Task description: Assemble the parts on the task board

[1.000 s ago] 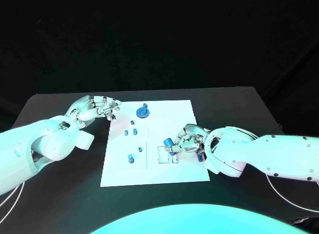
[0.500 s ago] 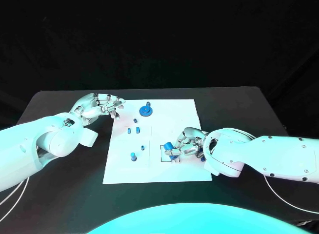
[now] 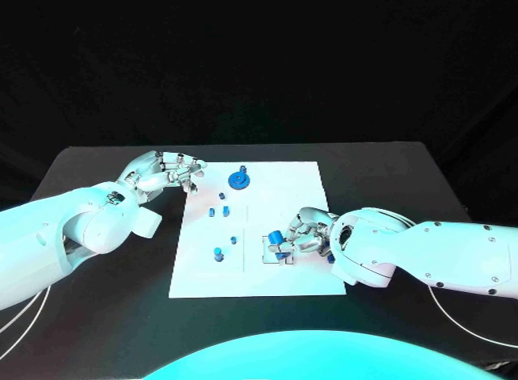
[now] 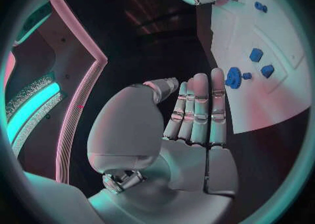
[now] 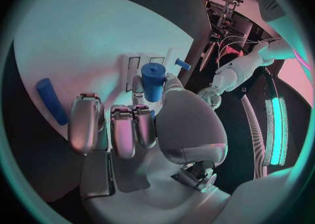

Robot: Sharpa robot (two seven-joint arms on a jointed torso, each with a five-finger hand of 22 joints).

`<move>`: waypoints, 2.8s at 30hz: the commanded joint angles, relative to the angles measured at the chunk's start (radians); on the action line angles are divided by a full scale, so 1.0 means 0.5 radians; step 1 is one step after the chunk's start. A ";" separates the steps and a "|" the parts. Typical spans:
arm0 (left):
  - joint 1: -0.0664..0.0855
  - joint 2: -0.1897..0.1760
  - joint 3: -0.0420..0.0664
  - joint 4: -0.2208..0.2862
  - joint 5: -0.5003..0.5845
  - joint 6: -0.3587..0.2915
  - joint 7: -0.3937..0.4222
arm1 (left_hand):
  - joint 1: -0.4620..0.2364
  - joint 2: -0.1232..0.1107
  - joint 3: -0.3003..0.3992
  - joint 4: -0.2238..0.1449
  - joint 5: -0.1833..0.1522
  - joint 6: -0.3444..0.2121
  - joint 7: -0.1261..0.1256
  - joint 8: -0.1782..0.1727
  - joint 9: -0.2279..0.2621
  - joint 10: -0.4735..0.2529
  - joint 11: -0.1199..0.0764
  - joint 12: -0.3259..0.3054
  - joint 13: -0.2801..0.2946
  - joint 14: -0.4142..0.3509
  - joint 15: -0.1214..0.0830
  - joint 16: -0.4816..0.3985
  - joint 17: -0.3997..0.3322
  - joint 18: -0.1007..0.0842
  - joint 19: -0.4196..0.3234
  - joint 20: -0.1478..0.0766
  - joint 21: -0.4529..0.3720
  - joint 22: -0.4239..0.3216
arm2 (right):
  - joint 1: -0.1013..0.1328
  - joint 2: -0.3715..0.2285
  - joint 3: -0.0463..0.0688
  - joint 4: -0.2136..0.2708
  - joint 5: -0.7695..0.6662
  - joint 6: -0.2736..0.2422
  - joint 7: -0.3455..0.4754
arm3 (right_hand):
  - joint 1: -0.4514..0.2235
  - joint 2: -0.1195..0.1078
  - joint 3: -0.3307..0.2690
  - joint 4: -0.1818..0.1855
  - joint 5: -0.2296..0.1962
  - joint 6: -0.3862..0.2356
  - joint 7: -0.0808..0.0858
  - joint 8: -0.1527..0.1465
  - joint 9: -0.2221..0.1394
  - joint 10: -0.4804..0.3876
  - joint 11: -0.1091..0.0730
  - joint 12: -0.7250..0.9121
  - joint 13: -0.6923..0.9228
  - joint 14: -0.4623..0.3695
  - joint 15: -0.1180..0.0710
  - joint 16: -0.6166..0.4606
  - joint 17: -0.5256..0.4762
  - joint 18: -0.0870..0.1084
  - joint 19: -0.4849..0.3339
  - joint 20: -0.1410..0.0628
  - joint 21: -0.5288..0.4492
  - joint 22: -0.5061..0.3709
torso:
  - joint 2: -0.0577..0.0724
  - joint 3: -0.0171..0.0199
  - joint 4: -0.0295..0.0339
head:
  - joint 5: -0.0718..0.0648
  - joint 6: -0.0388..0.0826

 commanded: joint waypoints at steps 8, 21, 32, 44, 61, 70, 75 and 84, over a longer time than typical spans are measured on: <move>0.001 0.000 0.001 0.006 -0.004 0.034 0.001 | -0.011 0.007 0.002 0.010 0.003 -0.013 -0.003 -0.008 -0.003 0.002 0.002 -0.009 -0.002 0.000 0.003 -0.011 -0.001 0.027 0.010 0.002 -0.010 -0.002 | -0.006 0.018 -0.002 0.006 -0.015 0.057 0.043 | -0.041 0.002 -0.031 -0.001 0.013 0.025 -0.008 0.009 -0.001 0.094 -0.011 0.002 0.338 0.175 -0.011 0.002 0.378 -0.030 0.053 -0.009 -0.002 0.385 | -0.002 -0.0016 -0.001 | 0.008 0.003; 0.001 -0.001 0.001 0.005 -0.004 0.035 -0.005 | -0.014 0.010 0.003 0.016 0.003 -0.015 -0.002 -0.010 -0.004 0.001 0.003 -0.009 -0.003 -0.001 0.004 -0.011 -0.001 0.027 0.010 0.002 -0.012 -0.004 | -0.009 0.024 -0.002 -0.002 -0.017 0.021 0.038 | -0.095 0.013 -0.066 0.002 0.012 0.018 -0.005 0.014 -0.002 0.080 -0.008 -0.016 0.320 0.172 -0.009 -0.003 0.366 -0.027 0.046 -0.008 -0.022 0.380 | -0.002 -0.0020 -0.001 | 0.013 0.009; 0.001 0.000 0.001 0.005 -0.011 0.029 -0.018 | -0.015 0.011 0.003 0.019 0.003 -0.016 -0.001 -0.011 -0.005 0.000 0.003 -0.009 -0.003 -0.001 0.005 -0.011 -0.001 0.027 0.011 0.003 -0.013 -0.005 | -0.009 0.042 -0.002 -0.029 -0.003 -0.054 0.036 | -0.446 -0.048 -0.094 0.008 0.027 -0.073 0.030 0.019 -0.004 -0.055 0.024 -0.177 0.136 0.155 0.017 -0.034 0.290 -0.004 0.001 0.015 -0.160 0.347 | -0.001 -0.0008 0.001 | 0.024 0.023; 0.001 0.000 0.001 0.005 -0.013 0.033 -0.023 | -0.017 0.012 0.002 0.022 0.003 -0.017 -0.001 -0.011 -0.005 0.000 0.004 -0.009 -0.004 -0.001 0.005 -0.011 -0.001 0.027 0.011 0.003 -0.014 -0.005 | -0.012 0.031 -0.002 -0.021 0.011 -0.010 0.085 | -0.444 -0.049 -0.003 0.002 0.023 -0.104 0.039 0.034 -0.002 -0.081 0.033 -0.213 0.105 0.150 0.025 -0.047 0.266 0.002 -0.011 0.025 -0.200 0.338 | -0.002 -0.0008 -0.002 | 0.022 0.024; 0.001 -0.004 0.001 0.005 -0.013 0.031 -0.025 | -0.017 0.012 0.002 0.022 0.003 -0.017 -0.001 -0.011 -0.005 0.000 0.004 -0.009 -0.004 -0.001 0.005 -0.011 -0.001 0.027 0.011 0.003 -0.014 -0.005 | -0.041 -0.040 -0.002 0.064 -0.019 0.016 0.212 | -0.044 -0.054 0.046 -0.011 0.016 -0.081 0.014 0.081 -0.001 -0.013 0.010 -0.150 0.195 0.163 0.007 -0.029 0.321 -0.012 0.018 0.010 -0.115 0.360 | -0.003 -0.0026 -0.002 | 0.020 0.023; 0.001 -0.004 0.001 0.003 -0.013 0.034 -0.030 | -0.018 0.012 0.002 0.027 0.003 -0.018 -0.001 -0.012 -0.006 -0.001 0.004 -0.009 -0.005 0.000 0.006 -0.010 0.000 0.027 0.013 0.004 -0.017 -0.008 | -0.046 -0.038 -0.002 0.055 -0.037 0.009 0.192 | -0.038 -0.034 0.048 -0.004 0.016 -0.070 0.011 0.087 -0.001 -0.006 0.007 -0.143 0.205 0.163 0.005 -0.029 0.322 -0.013 0.020 0.008 -0.111 0.361 | 0.000 0.0004 0.001 | 0.020 0.020; 0.001 -0.003 0.001 0.003 -0.013 0.035 -0.030 | -0.020 0.014 0.002 0.031 0.003 -0.019 -0.001 -0.013 -0.007 -0.001 0.004 -0.009 -0.005 0.000 0.006 -0.010 0.000 0.027 0.014 0.004 -0.019 -0.009 | -0.046 -0.033 -0.002 0.046 -0.052 0.018 0.170 | -0.003 -0.002 0.063 -0.008 0.018 -0.069 0.007 0.087 -0.006 -0.002 0.004 -0.141 0.210 0.164 0.001 -0.027 0.326 -0.013 0.021 0.005 -0.106 0.362 | -0.001 -0.0014 0.000 | 0.022 0.020; 0.001 -0.003 0.001 0.002 -0.013 0.034 -0.031 | -0.020 0.014 0.002 0.031 0.003 -0.019 -0.001 -0.013 -0.007 -0.001 0.004 -0.009 -0.005 0.000 0.006 -0.010 0.000 0.027 0.014 0.004 -0.019 -0.009 | -0.046 -0.030 -0.002 0.028 -0.075 0.001 0.145 | 0.027 0.018 0.075 -0.008 0.019 -0.068 0.005 0.086 -0.010 0.001 0.001 -0.139 0.214 0.164 -0.001 -0.027 0.326 -0.014 0.022 0.003 -0.104 0.362 | -0.001 -0.0002 -0.001 | 0.021 0.021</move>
